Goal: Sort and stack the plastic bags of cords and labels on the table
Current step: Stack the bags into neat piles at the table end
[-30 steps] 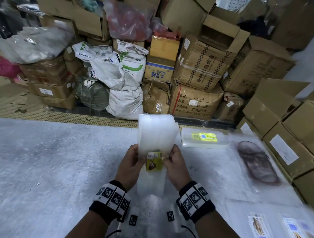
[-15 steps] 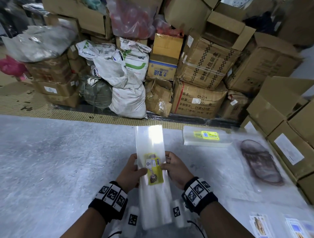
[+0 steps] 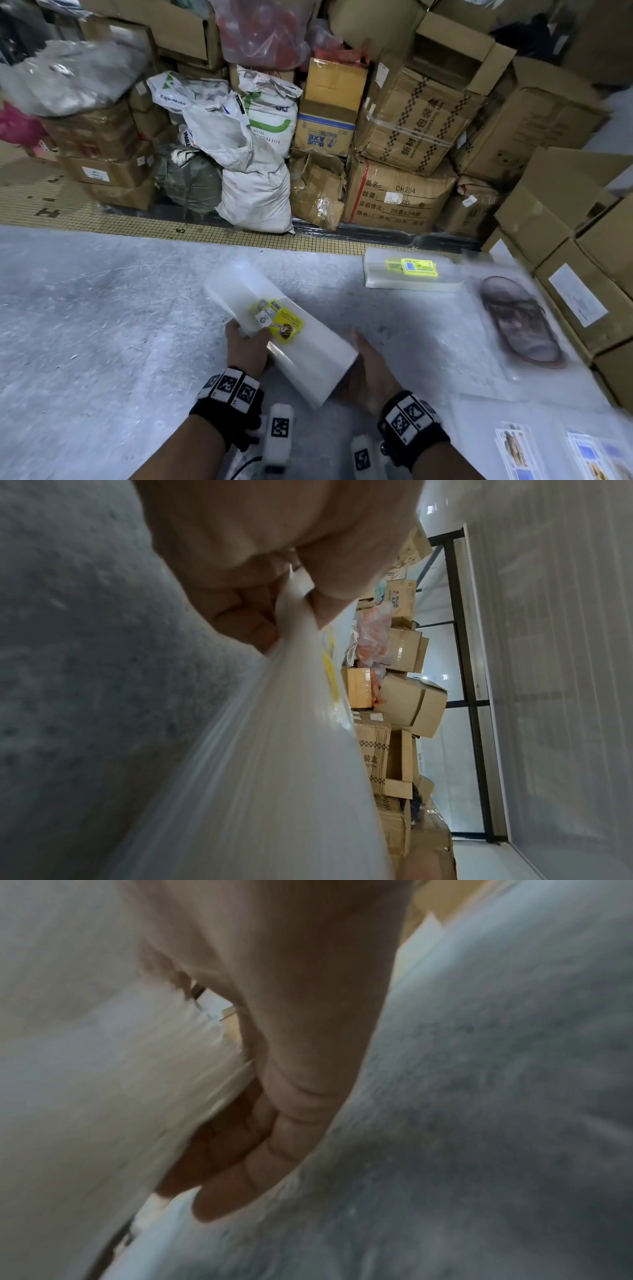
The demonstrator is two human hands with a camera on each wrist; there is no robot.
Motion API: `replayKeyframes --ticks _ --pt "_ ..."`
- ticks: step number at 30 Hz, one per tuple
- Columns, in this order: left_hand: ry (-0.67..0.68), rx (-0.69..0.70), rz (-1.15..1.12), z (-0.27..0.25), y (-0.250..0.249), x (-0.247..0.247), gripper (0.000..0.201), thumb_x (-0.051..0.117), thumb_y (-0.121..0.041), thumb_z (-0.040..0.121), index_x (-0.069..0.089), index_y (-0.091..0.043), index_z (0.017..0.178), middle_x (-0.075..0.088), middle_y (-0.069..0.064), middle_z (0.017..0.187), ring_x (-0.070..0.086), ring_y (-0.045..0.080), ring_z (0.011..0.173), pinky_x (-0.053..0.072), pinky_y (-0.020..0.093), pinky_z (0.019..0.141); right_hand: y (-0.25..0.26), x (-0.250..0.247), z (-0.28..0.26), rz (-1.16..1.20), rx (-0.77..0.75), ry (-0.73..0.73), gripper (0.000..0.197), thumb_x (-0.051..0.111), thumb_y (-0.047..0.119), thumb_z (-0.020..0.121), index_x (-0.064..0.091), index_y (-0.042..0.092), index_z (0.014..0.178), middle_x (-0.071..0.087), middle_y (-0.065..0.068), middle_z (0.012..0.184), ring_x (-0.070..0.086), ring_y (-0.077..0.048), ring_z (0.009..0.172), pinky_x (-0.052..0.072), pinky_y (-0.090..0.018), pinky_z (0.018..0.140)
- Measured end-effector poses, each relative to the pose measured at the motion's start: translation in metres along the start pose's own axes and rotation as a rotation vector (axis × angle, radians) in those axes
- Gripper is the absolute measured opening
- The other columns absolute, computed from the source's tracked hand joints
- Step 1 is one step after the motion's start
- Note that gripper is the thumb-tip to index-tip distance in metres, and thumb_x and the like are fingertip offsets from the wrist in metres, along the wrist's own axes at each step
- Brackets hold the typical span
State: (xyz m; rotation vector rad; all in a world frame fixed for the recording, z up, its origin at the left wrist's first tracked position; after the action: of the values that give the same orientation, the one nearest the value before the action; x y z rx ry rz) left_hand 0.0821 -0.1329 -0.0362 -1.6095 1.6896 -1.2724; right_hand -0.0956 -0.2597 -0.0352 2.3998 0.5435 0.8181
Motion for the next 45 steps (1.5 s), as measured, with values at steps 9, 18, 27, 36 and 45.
replayKeyframes --ticks 9,18,27,36,45 --pt "-0.168 0.100 0.096 -0.006 0.006 0.008 0.056 0.061 0.004 0.086 0.033 -0.007 0.134 0.060 0.018 0.109 0.057 0.026 0.089 0.044 0.034 0.081 0.004 0.002 0.010 0.082 -0.076 -0.001 0.056 0.076 0.014 0.073 0.061 0.004 0.125 0.073 -0.018 0.106 0.070 -0.034 0.089 0.058 -0.049 0.077" --pt "-0.038 -0.079 -0.151 -0.010 0.030 0.022 0.055 0.058 0.003 0.089 0.032 -0.021 0.131 0.059 0.022 0.112 0.060 0.035 0.093 0.054 0.047 0.074 0.026 -0.025 0.019 -0.114 -0.266 -0.232 0.040 0.061 -0.020 0.079 0.060 -0.005 0.116 0.070 -0.023 0.105 0.067 -0.031 0.086 0.057 -0.034 0.063" --pt "0.065 -0.086 -0.421 0.015 -0.021 -0.019 0.032 0.068 -0.007 0.065 0.052 -0.018 0.090 0.057 0.006 0.067 0.054 0.016 0.048 0.051 0.024 0.050 0.049 -0.052 0.022 -0.245 -0.369 -0.271 0.047 0.071 -0.017 0.068 0.062 -0.005 0.113 0.069 -0.026 0.109 0.066 -0.035 0.096 0.054 -0.045 0.086" --pt "0.217 0.013 0.363 0.026 -0.047 -0.054 0.034 0.047 0.019 0.084 0.065 0.000 0.105 0.070 0.015 0.079 0.064 0.018 0.059 0.052 0.022 0.055 0.088 -0.067 0.015 -0.596 -0.535 -0.251 0.041 0.072 -0.011 0.077 0.062 0.020 0.102 0.070 -0.006 0.100 0.066 -0.020 0.093 0.052 -0.032 0.086" --pt "0.085 0.209 0.547 0.020 -0.042 -0.051 0.025 0.050 0.009 0.091 0.050 -0.015 0.091 0.056 0.011 0.074 0.051 0.024 0.061 0.045 0.026 0.048 0.080 -0.061 0.024 -0.614 -0.563 -0.245 0.034 0.071 -0.013 0.080 0.060 0.016 0.096 0.064 -0.009 0.097 0.061 -0.019 0.088 0.054 -0.025 0.069"
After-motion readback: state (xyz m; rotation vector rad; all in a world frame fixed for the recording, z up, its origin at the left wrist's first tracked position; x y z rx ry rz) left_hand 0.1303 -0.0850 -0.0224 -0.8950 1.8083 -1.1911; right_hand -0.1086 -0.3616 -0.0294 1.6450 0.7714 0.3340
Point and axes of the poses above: each hand's wrist, its own z-axis towards the middle knuckle, its own x-axis out of the palm, y = z × x, the point moved 8 cm from there along z, towards the middle knuckle
